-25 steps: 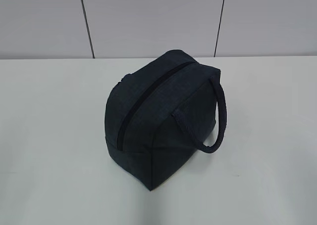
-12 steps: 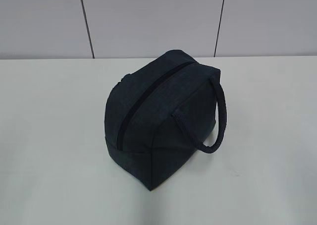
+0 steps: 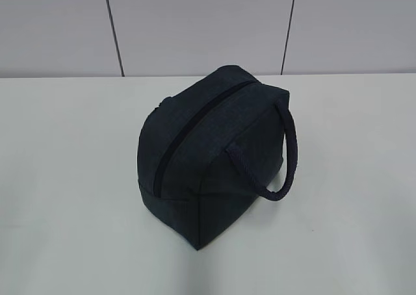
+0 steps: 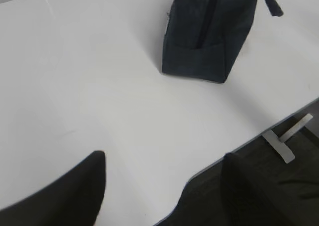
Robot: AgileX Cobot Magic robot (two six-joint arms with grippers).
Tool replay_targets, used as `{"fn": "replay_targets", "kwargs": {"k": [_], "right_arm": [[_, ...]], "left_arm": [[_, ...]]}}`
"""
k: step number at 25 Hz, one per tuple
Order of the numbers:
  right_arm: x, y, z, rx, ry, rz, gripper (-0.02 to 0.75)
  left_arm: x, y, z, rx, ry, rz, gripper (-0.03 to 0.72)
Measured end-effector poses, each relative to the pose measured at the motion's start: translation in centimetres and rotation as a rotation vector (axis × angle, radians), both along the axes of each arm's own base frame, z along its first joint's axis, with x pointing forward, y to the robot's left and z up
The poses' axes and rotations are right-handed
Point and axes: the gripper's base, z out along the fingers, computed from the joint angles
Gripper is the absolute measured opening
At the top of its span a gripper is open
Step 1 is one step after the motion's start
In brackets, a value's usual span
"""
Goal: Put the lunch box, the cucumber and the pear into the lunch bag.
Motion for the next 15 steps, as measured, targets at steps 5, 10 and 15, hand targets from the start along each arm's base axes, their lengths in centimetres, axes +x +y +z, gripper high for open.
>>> {"fn": "replay_targets", "kwargs": {"k": [5,10,15], "right_arm": [[-0.1,0.0,0.0,0.001,-0.007,-0.024,0.389],[-0.7,-0.1,0.0,0.014,-0.049,-0.142,0.389],[-1.0,-0.1,0.0,0.018,-0.073,-0.211,0.389]], "left_arm": [[0.1,0.0,0.0,0.000,0.000,0.125,0.434],[-0.3,0.1,0.0,-0.008,-0.027,0.241,0.409],[-1.2,0.1,0.0,-0.020,-0.085,0.325,0.379]]}}
